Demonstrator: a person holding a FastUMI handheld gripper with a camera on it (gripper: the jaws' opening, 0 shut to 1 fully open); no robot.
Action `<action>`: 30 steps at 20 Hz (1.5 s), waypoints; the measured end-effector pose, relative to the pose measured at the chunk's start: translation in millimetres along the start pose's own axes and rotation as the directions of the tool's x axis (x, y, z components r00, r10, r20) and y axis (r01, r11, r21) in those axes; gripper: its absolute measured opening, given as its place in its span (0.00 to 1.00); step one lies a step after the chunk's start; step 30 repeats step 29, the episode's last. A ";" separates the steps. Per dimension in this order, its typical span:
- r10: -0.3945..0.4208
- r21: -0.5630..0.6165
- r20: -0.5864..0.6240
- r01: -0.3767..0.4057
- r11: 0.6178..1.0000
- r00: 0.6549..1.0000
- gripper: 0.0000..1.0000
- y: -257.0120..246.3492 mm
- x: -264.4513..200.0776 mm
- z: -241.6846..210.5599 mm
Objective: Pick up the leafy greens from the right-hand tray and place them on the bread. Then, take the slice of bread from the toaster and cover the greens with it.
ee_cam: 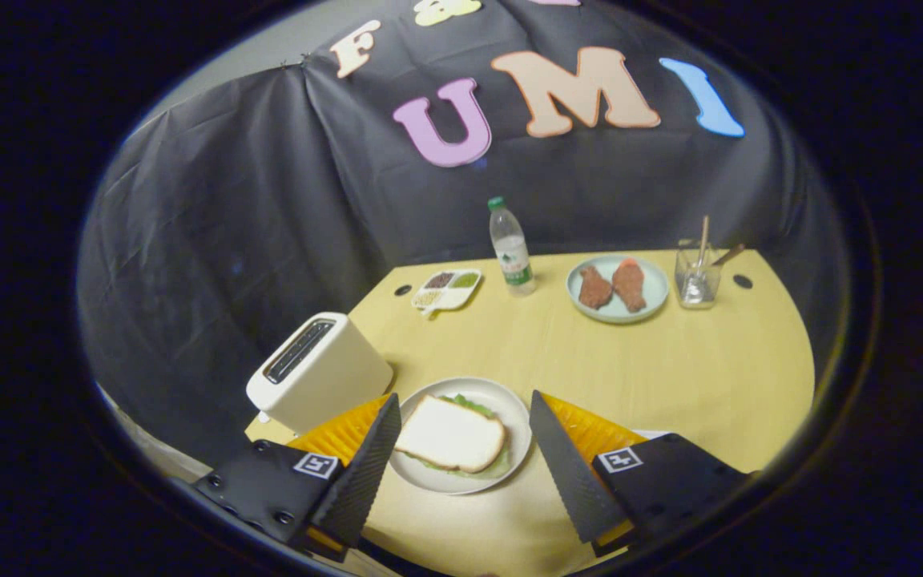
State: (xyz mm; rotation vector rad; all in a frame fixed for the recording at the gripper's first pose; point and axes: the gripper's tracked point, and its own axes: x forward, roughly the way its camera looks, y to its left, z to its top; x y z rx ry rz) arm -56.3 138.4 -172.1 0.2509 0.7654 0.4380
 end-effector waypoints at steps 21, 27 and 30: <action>-0.329 0.017 0.517 0.375 0.927 0.790 1.00 -76.7 -137.6 121.8; -0.359 0.004 0.543 0.425 0.905 0.759 1.00 -85.4 -141.8 137.8; -0.364 -0.006 0.556 0.442 0.897 0.747 1.00 -85.5 -144.2 142.3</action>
